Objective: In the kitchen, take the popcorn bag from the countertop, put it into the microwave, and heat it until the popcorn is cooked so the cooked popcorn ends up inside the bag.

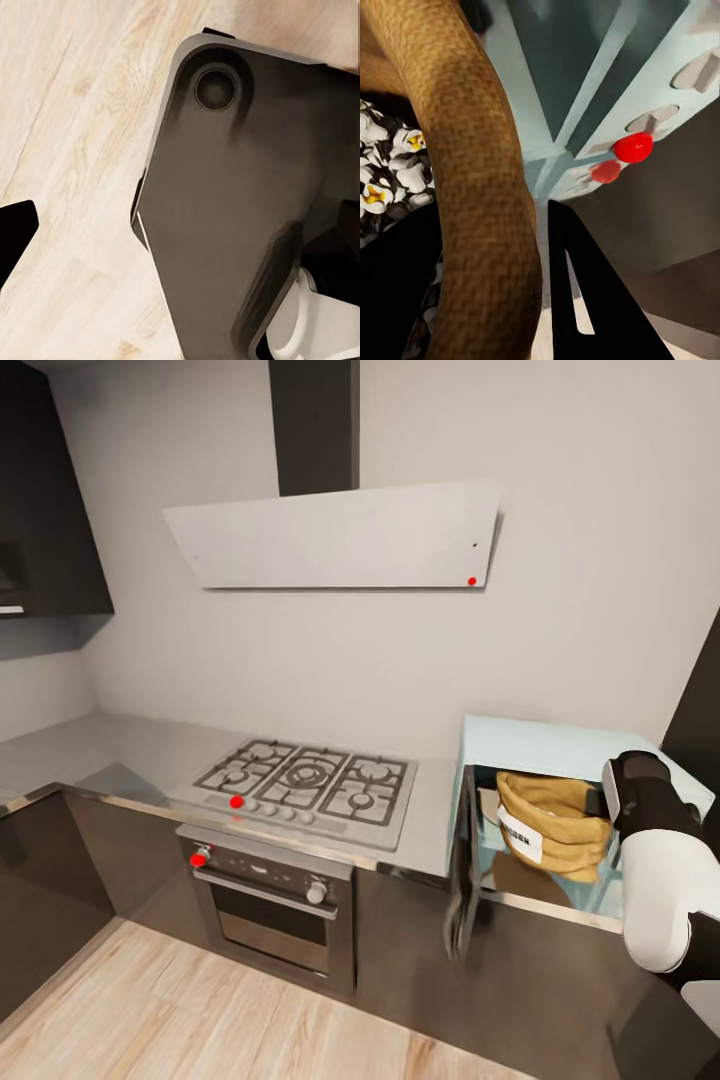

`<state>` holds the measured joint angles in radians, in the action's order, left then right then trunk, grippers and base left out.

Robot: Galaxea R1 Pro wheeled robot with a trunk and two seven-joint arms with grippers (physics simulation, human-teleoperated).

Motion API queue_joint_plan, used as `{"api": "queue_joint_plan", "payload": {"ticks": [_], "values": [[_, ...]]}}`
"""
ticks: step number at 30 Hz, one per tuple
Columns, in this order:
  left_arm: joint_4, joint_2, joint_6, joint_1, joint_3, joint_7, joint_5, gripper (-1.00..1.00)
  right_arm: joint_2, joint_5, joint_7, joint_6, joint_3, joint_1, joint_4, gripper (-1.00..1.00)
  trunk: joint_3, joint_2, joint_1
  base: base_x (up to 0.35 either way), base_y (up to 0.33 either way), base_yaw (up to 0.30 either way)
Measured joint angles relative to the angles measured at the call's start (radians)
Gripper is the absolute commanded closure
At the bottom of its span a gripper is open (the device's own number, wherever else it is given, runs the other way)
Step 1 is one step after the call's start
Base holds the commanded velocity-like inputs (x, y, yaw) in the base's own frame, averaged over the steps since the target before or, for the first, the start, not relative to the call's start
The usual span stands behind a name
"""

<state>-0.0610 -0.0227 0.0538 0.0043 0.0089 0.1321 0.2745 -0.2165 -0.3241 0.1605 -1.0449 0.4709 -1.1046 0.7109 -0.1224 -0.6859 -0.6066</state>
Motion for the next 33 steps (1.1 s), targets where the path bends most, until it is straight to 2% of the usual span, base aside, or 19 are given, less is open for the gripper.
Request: {"api": "queue_joint_plan", "payload": {"ticks": [8,9,33], "values": [[0.0,0.0,0.0,0.0,0.0,0.0,0.0,-1.0,0.0,-0.004,0.0,0.0,0.001,0.0,-0.003,1.0,0.0,0.0,0.0,0.196,0.0,0.0],[0.0,0.0,0.0,0.0,0.0,0.0,0.0,-1.0,0.0,0.008,0.001,0.001,-0.001,0.0,-0.009,1.0,0.0,0.0,0.0,0.044,0.0,0.0],[0.0,0.0,0.0,0.0,0.0,0.0,0.0,-1.0,0.0,0.012,0.001,0.001,-0.002,-0.001,-0.016,1.0,0.0,0.0,0.0,0.059,0.0,0.0]]}}
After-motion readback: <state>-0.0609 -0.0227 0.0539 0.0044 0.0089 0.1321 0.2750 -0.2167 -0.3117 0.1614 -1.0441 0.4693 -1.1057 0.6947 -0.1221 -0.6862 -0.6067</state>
